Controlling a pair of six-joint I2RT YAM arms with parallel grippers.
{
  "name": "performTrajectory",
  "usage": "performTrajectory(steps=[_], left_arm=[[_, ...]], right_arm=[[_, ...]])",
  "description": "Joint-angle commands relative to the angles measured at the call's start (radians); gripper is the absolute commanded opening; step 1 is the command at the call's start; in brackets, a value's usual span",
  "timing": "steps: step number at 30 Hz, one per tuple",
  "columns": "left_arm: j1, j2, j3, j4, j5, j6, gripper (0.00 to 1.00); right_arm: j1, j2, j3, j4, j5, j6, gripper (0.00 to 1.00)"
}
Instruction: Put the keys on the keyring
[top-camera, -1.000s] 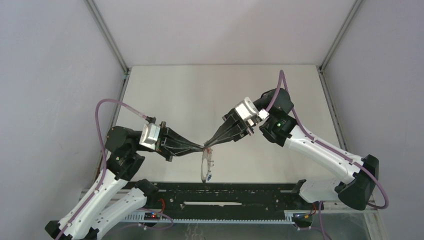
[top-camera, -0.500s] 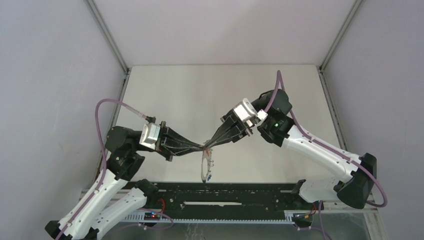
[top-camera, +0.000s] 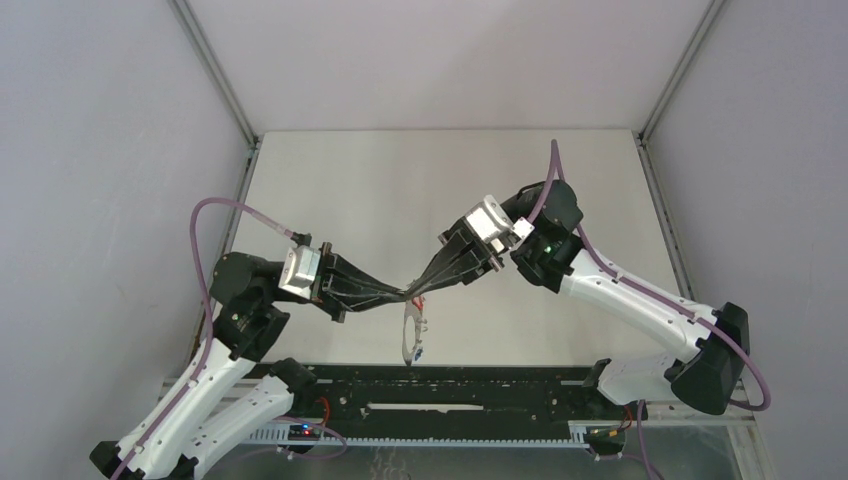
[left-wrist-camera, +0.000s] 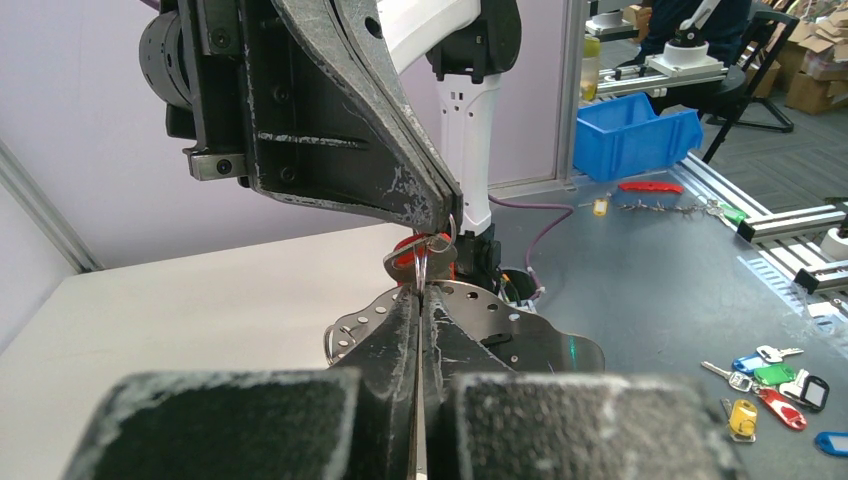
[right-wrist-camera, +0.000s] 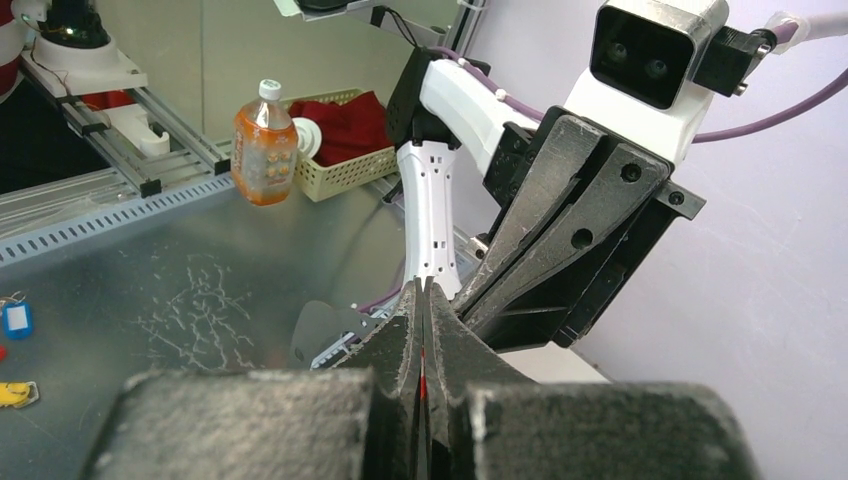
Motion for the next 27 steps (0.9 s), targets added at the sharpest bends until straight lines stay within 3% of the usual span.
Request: performTrajectory(steps=[1, 27], left_arm=[[-0.009, -0.003, 0.047, 0.036, -0.017, -0.005, 0.0], [-0.02, -0.006, 0.049, 0.02, 0.007, 0.028, 0.0]], right_arm=[[0.002, 0.004, 0.001, 0.055, 0.012, 0.033, 0.0], [-0.02, 0.044, 0.001, 0.151, 0.035, 0.113, 0.0]])
